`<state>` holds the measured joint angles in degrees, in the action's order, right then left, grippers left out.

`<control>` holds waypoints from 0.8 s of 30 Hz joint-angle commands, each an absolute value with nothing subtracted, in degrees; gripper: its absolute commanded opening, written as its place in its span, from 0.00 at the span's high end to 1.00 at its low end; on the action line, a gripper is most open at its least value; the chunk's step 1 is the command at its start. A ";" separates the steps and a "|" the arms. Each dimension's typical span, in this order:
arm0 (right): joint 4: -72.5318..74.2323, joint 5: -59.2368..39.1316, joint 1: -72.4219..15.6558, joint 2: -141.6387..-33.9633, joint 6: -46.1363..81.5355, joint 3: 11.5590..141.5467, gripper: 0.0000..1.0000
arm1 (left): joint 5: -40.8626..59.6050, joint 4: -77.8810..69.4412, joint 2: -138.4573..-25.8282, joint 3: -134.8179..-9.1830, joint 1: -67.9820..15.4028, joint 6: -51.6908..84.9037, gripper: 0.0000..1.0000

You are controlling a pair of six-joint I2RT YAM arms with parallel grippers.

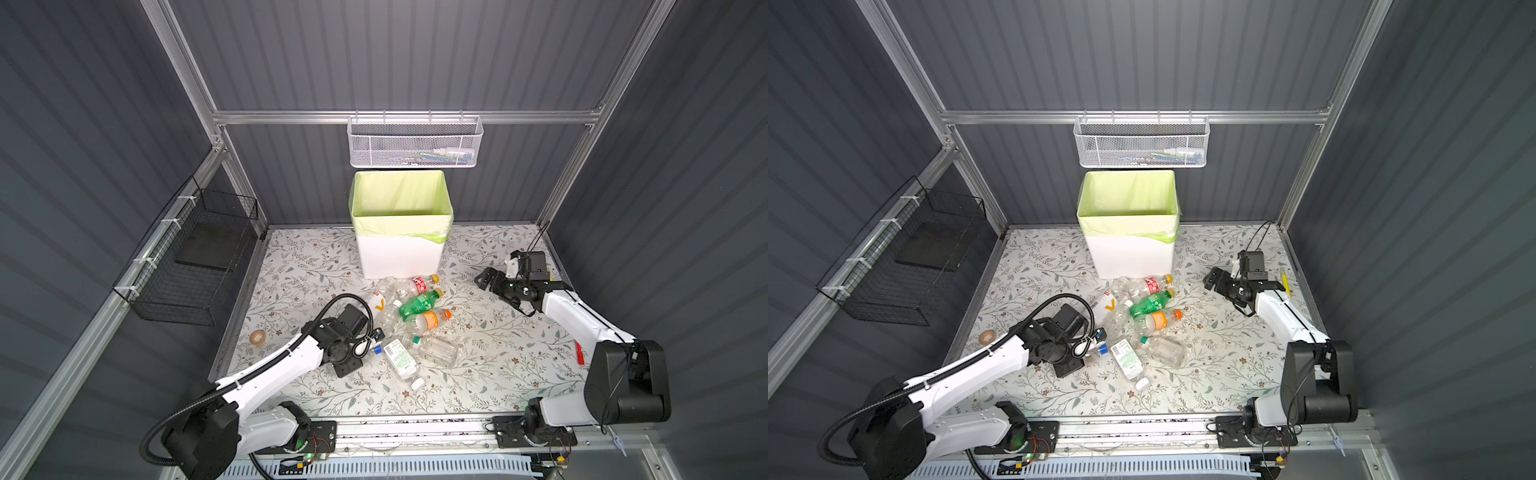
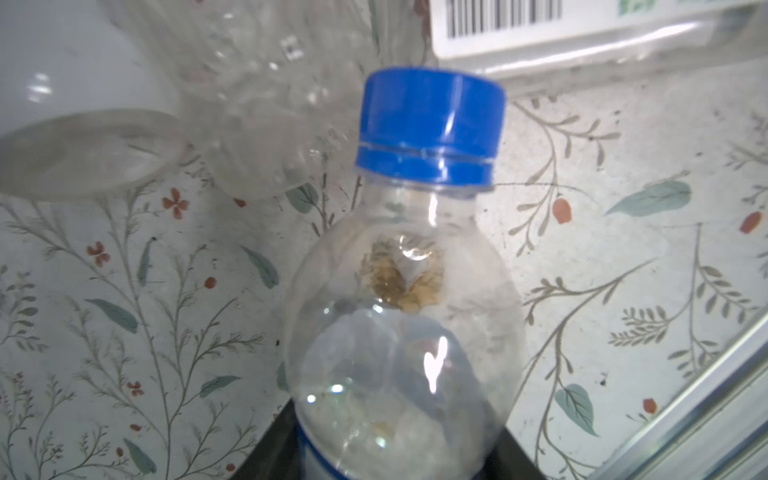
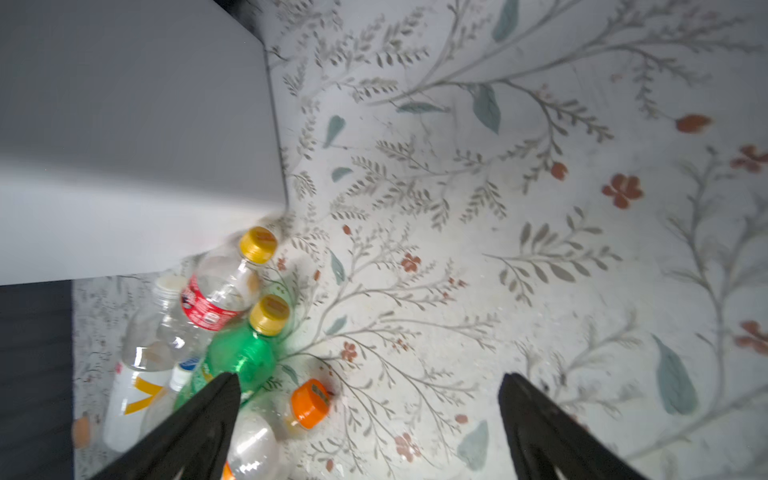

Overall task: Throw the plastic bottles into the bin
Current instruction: 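Lift the blue-cap bottle with the left gripper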

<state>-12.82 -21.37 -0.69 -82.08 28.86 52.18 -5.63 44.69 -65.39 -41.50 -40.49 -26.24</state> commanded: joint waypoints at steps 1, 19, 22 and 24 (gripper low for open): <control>-3.57 -33.80 2.09 -83.69 35.02 49.27 0.01 | -7.25 46.42 -60.64 -45.03 -40.69 -23.29 0.49; -16.64 -23.56 -0.22 -77.53 33.07 54.54 0.01 | 0.63 26.13 -54.29 -42.15 -20.81 11.56 0.44; -17.53 -23.21 -0.34 -76.78 33.41 53.97 0.01 | 4.26 21.99 -54.78 -38.40 -17.07 19.92 0.45; -18.37 -22.79 -0.26 -76.38 33.40 53.64 0.01 | 5.88 19.83 -54.39 -36.36 -15.60 24.70 0.46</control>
<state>-15.88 -23.81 -0.05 -77.84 32.97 54.06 0.93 25.08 -54.74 -38.59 -17.37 13.61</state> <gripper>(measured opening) 0.991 0.543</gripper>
